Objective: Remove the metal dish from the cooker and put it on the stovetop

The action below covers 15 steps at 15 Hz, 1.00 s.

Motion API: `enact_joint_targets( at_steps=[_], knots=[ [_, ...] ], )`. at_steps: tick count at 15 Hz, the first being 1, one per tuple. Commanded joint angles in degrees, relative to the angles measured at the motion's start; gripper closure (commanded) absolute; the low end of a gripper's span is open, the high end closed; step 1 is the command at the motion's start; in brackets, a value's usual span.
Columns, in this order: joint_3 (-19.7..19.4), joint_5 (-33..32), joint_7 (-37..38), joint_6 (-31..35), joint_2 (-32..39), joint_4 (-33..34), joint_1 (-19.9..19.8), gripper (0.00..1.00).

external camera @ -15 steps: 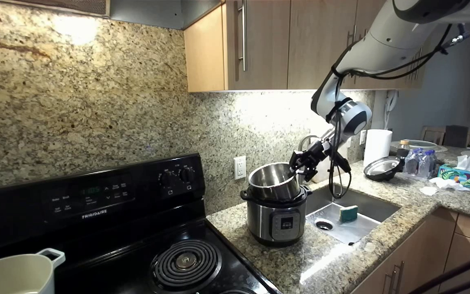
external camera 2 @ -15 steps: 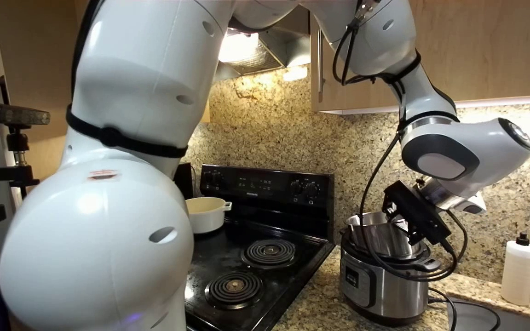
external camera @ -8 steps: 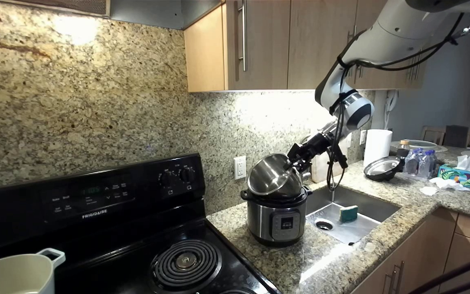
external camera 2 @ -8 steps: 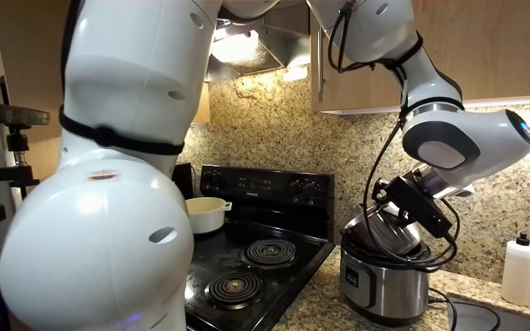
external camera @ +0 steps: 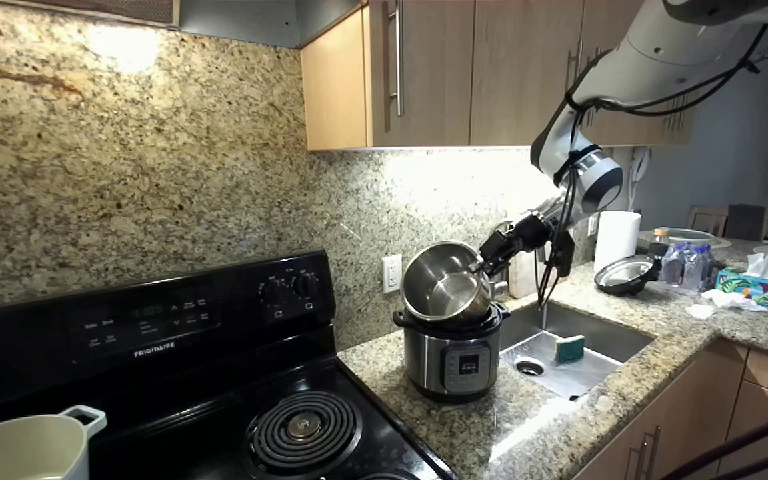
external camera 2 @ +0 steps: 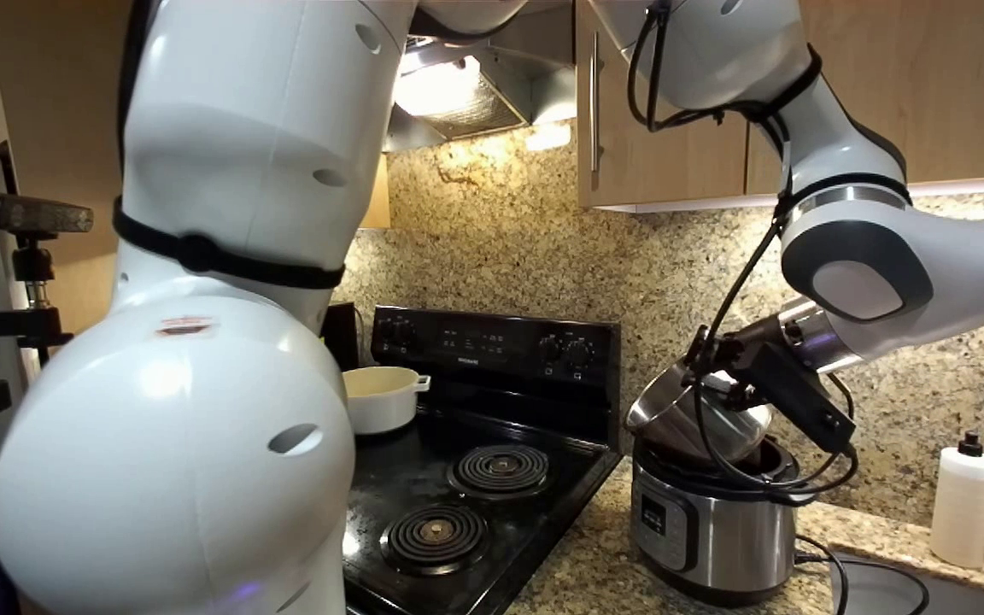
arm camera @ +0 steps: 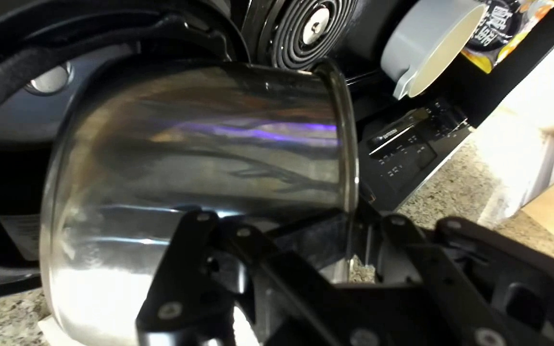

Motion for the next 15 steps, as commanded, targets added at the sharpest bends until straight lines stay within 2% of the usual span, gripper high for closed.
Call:
enact_joint_targets(
  at_steps=[1, 7, 15],
  knots=[
    [-0.3, 1.1, -4.8, -7.2, 1.2, 1.5, -0.8, 0.95],
    [-0.7, 0.6, -3.9, -19.8, 6.5, 8.2, -2.2, 0.96],
    [-0.7, 0.5, -2.4, -33.1, 15.2, 15.9, -4.4, 0.96]
  ],
)
